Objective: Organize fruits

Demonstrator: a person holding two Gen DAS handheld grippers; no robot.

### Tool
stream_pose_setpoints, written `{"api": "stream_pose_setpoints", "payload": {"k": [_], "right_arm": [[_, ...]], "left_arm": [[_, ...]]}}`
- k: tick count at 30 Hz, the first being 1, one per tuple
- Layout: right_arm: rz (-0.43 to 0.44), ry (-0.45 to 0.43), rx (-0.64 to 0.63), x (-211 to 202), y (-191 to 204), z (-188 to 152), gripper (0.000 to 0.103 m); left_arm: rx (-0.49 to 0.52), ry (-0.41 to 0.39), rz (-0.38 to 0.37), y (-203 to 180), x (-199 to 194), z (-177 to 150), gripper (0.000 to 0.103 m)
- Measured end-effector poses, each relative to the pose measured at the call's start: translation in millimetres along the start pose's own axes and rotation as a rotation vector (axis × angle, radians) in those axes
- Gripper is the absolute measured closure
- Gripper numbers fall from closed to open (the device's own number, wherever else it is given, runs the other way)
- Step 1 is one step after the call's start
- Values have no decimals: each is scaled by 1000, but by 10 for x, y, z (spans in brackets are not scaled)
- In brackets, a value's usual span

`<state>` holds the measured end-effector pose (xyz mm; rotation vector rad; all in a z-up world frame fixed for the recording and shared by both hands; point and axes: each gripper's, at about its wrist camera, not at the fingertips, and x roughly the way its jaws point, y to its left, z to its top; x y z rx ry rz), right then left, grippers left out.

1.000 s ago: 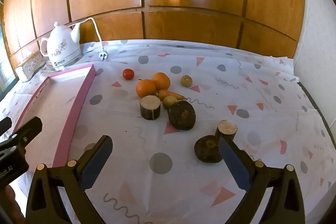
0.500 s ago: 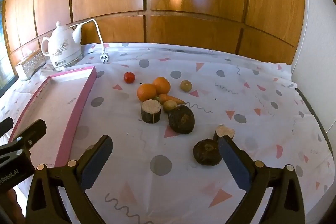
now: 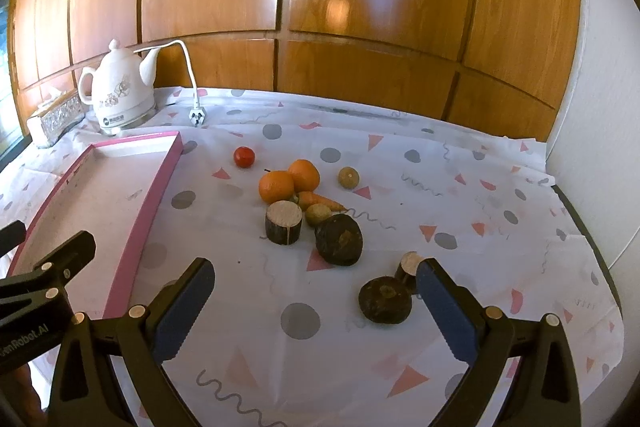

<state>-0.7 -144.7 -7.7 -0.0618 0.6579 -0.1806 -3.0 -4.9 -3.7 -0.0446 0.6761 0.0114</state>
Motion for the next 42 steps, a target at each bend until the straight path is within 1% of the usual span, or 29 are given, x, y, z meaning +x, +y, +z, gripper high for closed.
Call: {"api": "stream_pose_setpoints", "payload": {"k": [5,18,23,27,32,35,38,39,40,42], "right_arm": [[2,1,22,-1,-41,20,1],[-1,3,24,9,-53,14,1],[17,27,44,67,-115,-17,1],[71,58,58,118,-211,-28,1],[145,96,80,194,-417,-39,4],[182,121,104,254,-585,-87,11],[221,161,145,341,-754,-162,26],[221,165,157,362,-814,-194,35],[224,170,163,372,-853,-214,42],[239,182,172,387,-936,-259,49]], "left_arm": [[1,7,-3,-12,46,-4,0],[10,22,-7,-52,80,-14,0],[22,34,-12,-88,115,-12,0],[36,37,-32,-123,128,8,0],[52,51,-90,-187,164,51,0],[58,67,-141,-258,183,74,0],[65,84,-179,-335,204,79,0],[71,89,-183,-359,216,89,0],[84,103,-187,-407,237,89,0],[97,117,-208,-470,265,82,0]]}}
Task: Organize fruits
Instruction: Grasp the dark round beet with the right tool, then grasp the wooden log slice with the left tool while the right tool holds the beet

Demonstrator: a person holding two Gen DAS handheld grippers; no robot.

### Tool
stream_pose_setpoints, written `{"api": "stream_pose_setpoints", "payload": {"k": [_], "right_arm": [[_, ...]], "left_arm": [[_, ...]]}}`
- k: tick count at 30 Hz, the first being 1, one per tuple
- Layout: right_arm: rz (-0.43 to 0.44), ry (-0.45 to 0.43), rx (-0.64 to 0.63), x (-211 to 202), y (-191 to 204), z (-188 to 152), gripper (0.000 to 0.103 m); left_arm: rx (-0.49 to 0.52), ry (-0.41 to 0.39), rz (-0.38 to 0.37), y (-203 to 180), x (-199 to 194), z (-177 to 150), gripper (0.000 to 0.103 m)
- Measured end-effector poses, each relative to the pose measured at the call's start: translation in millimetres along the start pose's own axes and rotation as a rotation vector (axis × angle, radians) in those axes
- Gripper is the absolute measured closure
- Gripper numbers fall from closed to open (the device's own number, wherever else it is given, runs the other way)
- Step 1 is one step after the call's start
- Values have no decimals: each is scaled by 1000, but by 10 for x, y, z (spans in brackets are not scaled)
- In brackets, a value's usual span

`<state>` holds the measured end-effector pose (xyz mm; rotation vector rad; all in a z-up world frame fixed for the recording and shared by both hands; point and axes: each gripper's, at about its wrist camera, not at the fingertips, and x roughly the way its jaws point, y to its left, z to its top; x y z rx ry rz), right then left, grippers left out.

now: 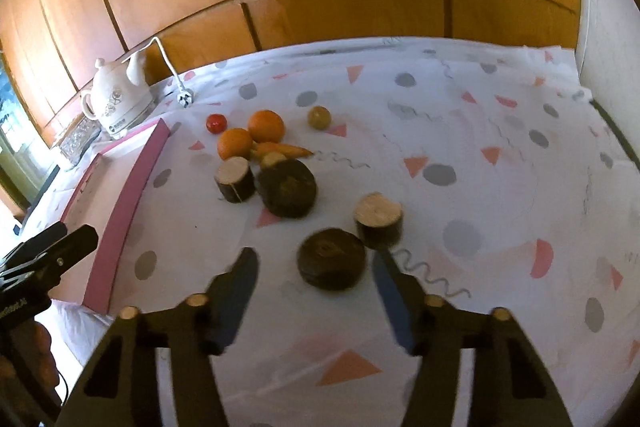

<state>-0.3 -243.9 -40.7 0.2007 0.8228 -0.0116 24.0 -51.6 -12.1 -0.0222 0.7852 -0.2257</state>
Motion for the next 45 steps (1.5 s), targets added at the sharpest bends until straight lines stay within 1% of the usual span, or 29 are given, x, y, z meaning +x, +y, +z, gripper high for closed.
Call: {"api": "stream_pose_setpoints", "payload": {"k": [4,8,9,10,11,13,16,21,22,23,26,30,31,32,34,35,39,43,45], "right_arm": [[23,31,-6,-7,-99,-86,50],[52,50,4,36,-167,-149,50],[56,51,9,47,-178,-153,51],[62,51,12,59,-181,-149,56],[68,48,9,59,-177,-143,57],[68,40,-6,84,-143,-113,57],[62,32,5,154,-137,-65,57],[55,40,10,318,-143,-1,57],[60,43,9,344,-139,9,57],[57,45,-1,368,-127,18,57],[24,33,-43,402,-70,25,58],[16,14,-75,418,-72,12,58],[18,9,-82,418,-72,8,58],[22,3,-83,421,-76,1,58],[30,-5,-79,430,-93,-14,58],[31,-11,-77,428,-96,-17,58],[27,-24,-83,441,-80,-31,57],[28,-33,-82,447,-83,-40,57],[28,-36,-80,446,-86,-43,57]], "left_arm": [[11,41,-32,-100,109,-13,0],[51,65,-53,-200,177,-43,0],[62,65,-55,-229,183,-47,1],[70,66,-60,-255,188,-50,1],[73,67,-66,-268,185,-53,1],[80,69,-72,-303,199,-43,1],[87,71,-70,-359,221,-24,1],[93,72,-86,-438,277,18,1],[91,77,-92,-451,301,32,3],[90,82,-92,-466,330,46,6],[93,109,-102,-448,458,94,13],[74,115,-113,-459,560,161,13],[73,117,-117,-465,590,178,16],[69,126,-121,-469,637,200,23],[57,149,-126,-473,738,240,32],[50,156,-126,-473,784,260,34],[40,151,-129,-522,909,357,34],[73,144,-115,-611,1030,427,34],[84,146,-109,-639,1099,446,38]]}}
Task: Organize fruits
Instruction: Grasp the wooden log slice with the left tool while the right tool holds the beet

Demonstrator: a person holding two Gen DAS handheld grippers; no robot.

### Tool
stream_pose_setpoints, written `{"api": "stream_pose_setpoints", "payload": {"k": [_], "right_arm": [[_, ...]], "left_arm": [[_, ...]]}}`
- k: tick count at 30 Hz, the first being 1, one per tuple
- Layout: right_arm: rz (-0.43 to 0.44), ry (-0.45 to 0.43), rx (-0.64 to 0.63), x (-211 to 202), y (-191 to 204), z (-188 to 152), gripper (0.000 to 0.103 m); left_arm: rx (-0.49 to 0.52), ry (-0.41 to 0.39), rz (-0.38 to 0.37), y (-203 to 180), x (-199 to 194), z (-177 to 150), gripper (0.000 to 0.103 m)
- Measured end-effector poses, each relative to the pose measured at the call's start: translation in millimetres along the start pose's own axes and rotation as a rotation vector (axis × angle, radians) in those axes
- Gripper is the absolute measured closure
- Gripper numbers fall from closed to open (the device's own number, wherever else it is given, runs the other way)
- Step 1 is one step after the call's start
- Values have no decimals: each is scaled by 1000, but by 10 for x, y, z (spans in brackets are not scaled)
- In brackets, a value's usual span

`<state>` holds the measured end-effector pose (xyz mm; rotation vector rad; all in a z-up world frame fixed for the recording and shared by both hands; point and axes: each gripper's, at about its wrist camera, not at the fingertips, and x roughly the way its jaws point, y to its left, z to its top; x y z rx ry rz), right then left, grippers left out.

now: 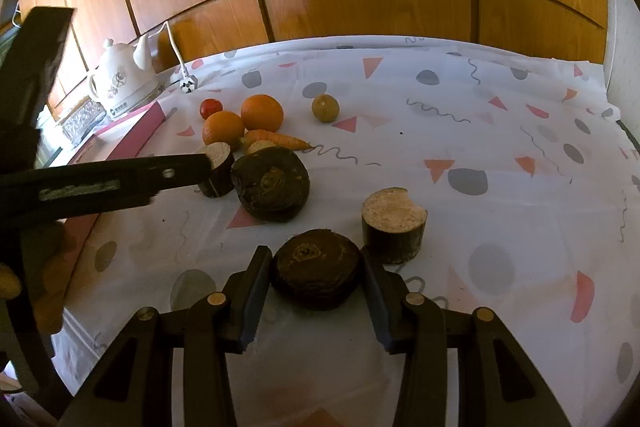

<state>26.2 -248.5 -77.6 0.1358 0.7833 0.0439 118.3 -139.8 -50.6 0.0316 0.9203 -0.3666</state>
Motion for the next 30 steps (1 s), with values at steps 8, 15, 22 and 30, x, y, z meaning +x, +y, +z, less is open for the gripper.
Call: {"api": "stream_pose_setpoints", "payload": {"k": [8,15,22,30], "right_arm": [[-17,-6,-3,11,25,-8,57],[-41,-13,-18,16,62,-22,57],[-64,-11,-35,35,92,-26,57],[-72,-13,-42,33,104,-32,57]], "left_arm": [[6,-3,-25,-24,108,-18,47],[18,-15,-9,-50,176,-10,47],[14,-15,15,-66,270,38,49],[-10,-23,-1,-11,161,-31,67]]}}
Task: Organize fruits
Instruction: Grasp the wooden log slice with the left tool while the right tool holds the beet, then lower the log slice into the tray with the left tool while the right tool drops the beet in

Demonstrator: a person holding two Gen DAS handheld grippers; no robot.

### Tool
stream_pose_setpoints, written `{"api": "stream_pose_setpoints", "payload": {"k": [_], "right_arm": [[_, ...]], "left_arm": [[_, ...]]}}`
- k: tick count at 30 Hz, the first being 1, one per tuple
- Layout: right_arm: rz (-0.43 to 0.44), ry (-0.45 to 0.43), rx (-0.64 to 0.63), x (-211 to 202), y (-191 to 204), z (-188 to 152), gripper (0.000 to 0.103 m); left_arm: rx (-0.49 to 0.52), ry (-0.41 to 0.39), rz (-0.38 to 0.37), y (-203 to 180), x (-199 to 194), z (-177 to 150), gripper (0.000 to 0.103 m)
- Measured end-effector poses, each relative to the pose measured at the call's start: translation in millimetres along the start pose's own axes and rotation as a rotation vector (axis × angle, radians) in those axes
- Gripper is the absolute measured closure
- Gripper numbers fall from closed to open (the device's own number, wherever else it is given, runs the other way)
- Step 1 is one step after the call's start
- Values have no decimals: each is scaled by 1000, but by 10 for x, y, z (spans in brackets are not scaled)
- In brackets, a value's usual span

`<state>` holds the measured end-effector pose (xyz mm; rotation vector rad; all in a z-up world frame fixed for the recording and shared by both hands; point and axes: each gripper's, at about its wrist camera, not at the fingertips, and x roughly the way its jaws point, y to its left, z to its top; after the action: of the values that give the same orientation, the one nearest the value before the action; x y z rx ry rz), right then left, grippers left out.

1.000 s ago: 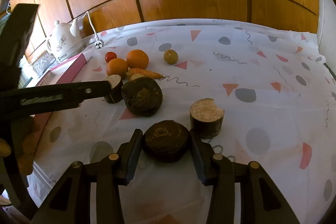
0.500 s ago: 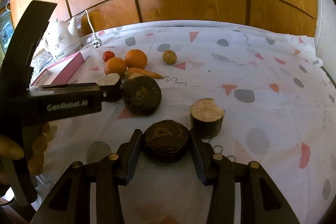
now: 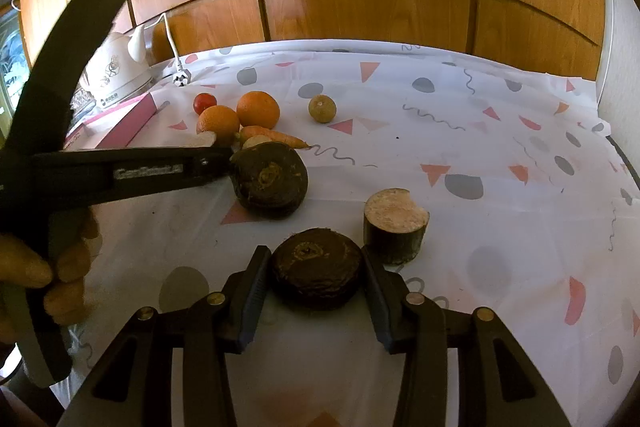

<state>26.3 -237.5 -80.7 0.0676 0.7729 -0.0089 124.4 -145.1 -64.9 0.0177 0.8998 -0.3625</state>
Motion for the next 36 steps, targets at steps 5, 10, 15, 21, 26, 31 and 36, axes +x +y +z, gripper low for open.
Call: {"api": "stream_pose_setpoints", "payload": {"k": [5,10,15,21,26,31,36], "right_arm": [[-1,4,-2,-9,3,0,57],[-26,16,-16,5,46,24,56],[-32,12,-24,4,52,21,57],[-48,9,-39,-3,75,13,57],[-65,16,-54,-4,110,28,57],[-59,15,-57,-125,213,127,58],[48,-18,-121,-311,589,317,58]], "left_arm": [[7,-40,48,-1,-114,-207,67],[32,-38,74,-38,-59,-226,67],[30,-42,69,-30,-61,-221,68],[27,-34,65,-23,-185,-226,68],[-16,-58,53,159,-545,-287,68],[-92,-120,128,593,-973,-316,68],[-198,-116,242,1131,-1137,-406,68]]}}
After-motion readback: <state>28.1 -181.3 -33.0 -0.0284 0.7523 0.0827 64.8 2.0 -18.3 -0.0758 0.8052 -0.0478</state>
